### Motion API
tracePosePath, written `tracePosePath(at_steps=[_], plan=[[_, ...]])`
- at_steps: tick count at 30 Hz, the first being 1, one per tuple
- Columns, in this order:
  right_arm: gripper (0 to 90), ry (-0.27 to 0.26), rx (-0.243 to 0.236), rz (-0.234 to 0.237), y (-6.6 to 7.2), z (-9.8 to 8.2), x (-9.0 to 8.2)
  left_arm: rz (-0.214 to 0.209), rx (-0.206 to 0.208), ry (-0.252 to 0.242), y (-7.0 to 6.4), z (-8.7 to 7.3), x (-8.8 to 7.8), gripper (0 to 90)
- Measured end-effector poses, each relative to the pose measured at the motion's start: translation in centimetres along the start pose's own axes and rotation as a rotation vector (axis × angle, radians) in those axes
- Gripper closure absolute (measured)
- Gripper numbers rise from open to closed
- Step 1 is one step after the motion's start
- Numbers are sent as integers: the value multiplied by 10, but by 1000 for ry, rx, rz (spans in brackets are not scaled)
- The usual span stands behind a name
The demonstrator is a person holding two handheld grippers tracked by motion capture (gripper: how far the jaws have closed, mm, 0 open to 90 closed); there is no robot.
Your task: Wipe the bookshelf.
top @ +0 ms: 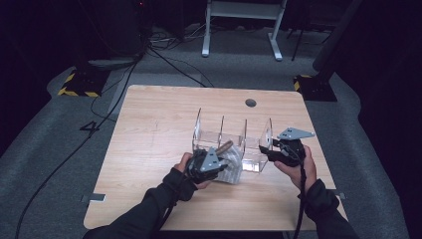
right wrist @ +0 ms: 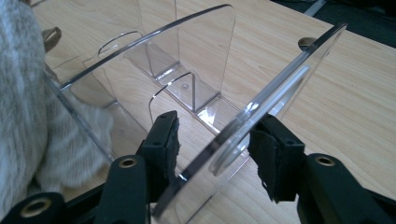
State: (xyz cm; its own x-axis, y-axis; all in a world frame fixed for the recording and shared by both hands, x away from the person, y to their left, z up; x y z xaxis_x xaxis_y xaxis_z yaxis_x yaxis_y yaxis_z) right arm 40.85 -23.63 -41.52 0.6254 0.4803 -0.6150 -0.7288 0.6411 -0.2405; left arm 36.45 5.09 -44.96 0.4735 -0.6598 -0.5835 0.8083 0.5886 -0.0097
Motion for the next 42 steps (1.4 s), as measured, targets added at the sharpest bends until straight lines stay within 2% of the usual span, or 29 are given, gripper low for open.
tracePosePath(at_steps=[3, 4, 6, 7, 8, 10, 13, 16, 18, 23, 25, 27, 30, 33, 37, 39, 41, 42], plan=[[487, -2, 14, 5, 0, 1, -1, 44, -42, -6, 18, -13, -21, 738], [487, -2, 14, 5, 0, 1, -1, 44, -42, -6, 18, -13, -21, 738], [483, -1, 14, 14, 0, 1, -1, 69, -64, -12, 28, -20, -32, 737], [471, 3, 22, 29, 1, 2, -1, 102, -65, -14, 32, -23, -37, 737], [465, 6, 24, 30, 2, 2, -1, 114, -65, -15, 35, -25, -39, 737], [420, 19, 28, 43, 2, 4, -3, 125, -82, -24, 39, -28, -44, 736], [376, 6, 26, 53, 0, 5, -8, 134, -79, -24, 42, -29, -46, 736], [376, -19, 8, 63, 1, 4, -11, 171, -57, -20, 47, -30, -47, 736], [368, -32, 2, 65, 2, 4, -12, 178, -59, -21, 49, -30, -47, 735], [372, -55, -24, 79, 5, 5, -16, 227, -85, -29, 65, -31, -50, 735], [381, -74, -37, 114, 8, 6, -18, 235, -113, -34, 74, -31, -50, 735], [384, -76, -39, 118, 9, 7, -18, 244, -121, -37, 78, -31, -49, 735], [389, -81, -58, 149, 15, 9, -17, 271, -130, -36, 87, -27, -46, 735], [384, -59, -84, 155, 18, 9, -14, 277, -137, -35, 91, -26, -42, 736], [390, -69, -85, 158, 17, 7, -15, 283, -156, -40, 97, -23, -38, 736], [417, -71, -87, 168, 18, 5, -14, 262, -165, -51, 95, -23, -40, 736], [430, -66, -105, 179, 20, 4, -11, 195, -155, -83, 82, -20, -46, 736], [430, -66, -105, 179, 20, 4, -11, 195, -155, -83, 82, -20, -46, 736]])
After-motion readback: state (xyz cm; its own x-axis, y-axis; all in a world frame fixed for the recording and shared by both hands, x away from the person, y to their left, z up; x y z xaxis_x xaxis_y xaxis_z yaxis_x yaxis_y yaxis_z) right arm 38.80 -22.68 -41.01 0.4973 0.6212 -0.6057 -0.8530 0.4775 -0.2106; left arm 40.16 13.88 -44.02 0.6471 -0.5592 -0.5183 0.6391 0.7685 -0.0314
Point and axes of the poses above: each handheld gripper's, and its own axes: x roughly forward along the jaws, z roughly out of its top, y roughly to its left, the point moved 2 cm from there along x, roughly forward along the jaws, and after that the axes turned 15 degrees about -x, right-handed, at the moved point
